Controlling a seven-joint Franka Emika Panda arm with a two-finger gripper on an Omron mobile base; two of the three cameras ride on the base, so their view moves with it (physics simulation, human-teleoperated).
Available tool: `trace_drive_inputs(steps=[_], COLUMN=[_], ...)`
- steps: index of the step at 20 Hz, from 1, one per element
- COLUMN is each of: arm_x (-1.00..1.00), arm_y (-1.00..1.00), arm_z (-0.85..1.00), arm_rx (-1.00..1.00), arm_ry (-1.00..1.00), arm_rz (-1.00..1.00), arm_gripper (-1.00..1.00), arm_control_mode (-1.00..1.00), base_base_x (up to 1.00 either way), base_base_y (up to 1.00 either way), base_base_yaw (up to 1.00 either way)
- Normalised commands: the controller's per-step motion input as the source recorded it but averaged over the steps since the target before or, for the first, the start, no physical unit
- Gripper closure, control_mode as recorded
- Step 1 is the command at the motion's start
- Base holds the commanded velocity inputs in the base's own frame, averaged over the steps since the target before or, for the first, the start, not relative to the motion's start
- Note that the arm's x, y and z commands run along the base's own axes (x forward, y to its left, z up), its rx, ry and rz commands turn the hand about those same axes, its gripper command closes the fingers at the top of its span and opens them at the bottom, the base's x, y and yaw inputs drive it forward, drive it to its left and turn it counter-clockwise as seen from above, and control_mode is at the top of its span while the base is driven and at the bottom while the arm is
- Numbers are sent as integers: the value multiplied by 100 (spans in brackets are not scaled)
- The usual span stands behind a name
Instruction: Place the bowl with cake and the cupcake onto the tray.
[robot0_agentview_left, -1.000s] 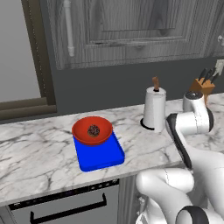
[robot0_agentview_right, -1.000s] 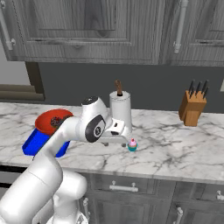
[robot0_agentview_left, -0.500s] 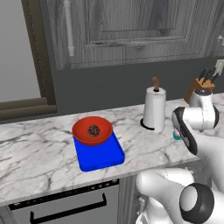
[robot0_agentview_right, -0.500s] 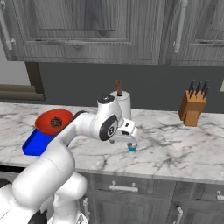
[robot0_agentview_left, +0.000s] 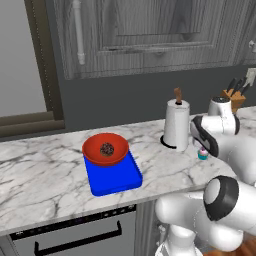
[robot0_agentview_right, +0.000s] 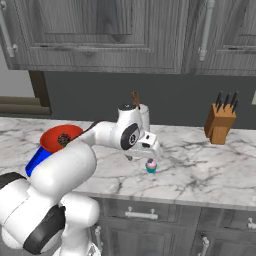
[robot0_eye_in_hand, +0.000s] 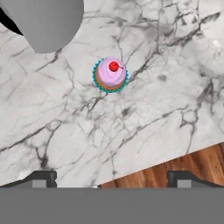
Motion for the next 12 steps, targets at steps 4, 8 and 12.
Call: trace_drive_inputs(steps=[4,8,12], arm_x=[29,20,17], arm_y=[-18,-21,-19], arm_z=[-23,-26,-24], arm_rx=[7,11,9], arm_ry=[11,3,0], arm_rz=[2,6,7], arm_gripper=[-100,-100,-100], arm_control_mode=[-100,-100,-100], base_base_x=[0,0,0], base_base_y=[0,0,0], base_base_yaw=[0,0,0])
